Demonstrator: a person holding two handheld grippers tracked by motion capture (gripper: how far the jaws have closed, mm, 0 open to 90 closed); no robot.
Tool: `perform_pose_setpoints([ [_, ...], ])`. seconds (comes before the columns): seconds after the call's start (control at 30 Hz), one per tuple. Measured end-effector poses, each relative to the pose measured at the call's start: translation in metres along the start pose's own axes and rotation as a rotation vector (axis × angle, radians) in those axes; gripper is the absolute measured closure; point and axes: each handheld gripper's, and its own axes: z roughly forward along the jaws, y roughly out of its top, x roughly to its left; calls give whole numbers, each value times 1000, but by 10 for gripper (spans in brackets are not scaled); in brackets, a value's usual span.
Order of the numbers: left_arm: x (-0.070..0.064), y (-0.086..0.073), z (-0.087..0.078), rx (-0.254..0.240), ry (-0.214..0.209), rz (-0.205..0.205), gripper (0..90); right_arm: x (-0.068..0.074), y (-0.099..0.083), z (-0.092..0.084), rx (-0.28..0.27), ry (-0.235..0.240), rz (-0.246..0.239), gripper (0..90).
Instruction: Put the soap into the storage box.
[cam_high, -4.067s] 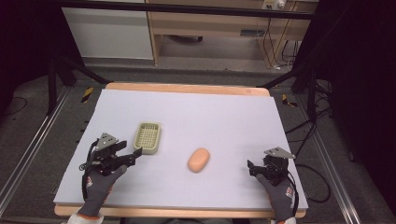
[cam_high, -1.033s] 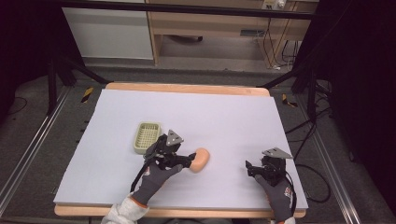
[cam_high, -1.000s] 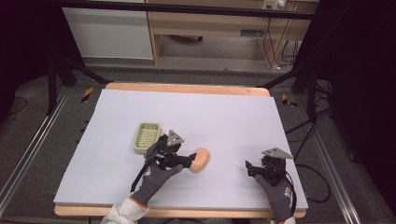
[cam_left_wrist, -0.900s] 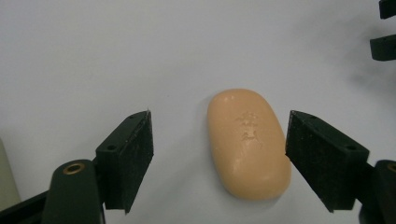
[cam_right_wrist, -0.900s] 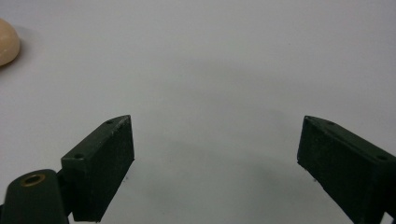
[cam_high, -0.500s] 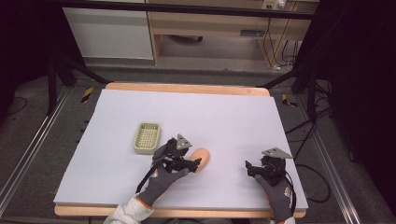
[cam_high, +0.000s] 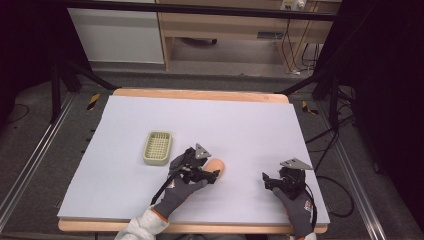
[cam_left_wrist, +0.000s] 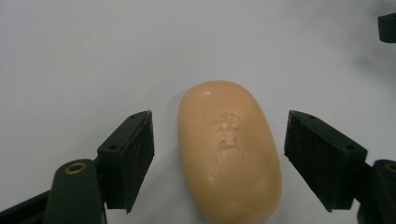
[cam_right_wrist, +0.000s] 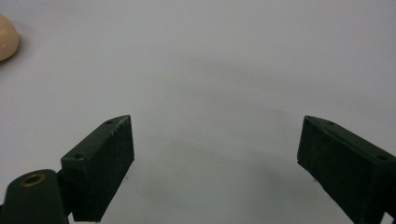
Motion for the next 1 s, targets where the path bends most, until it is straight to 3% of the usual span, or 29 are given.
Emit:
perform_pose_setpoints([
  [0.17, -3, 2, 6, 14, -5, 7, 236, 0, 0, 0, 1, 0, 2, 112],
  [0.37, -4, 1, 13, 35, 19, 26, 246, -1, 0, 1, 2, -6, -10, 112],
  [1.0, -7, -4, 28, 86, 7, 7, 275, 2, 0, 1, 18, -8, -5, 111],
])
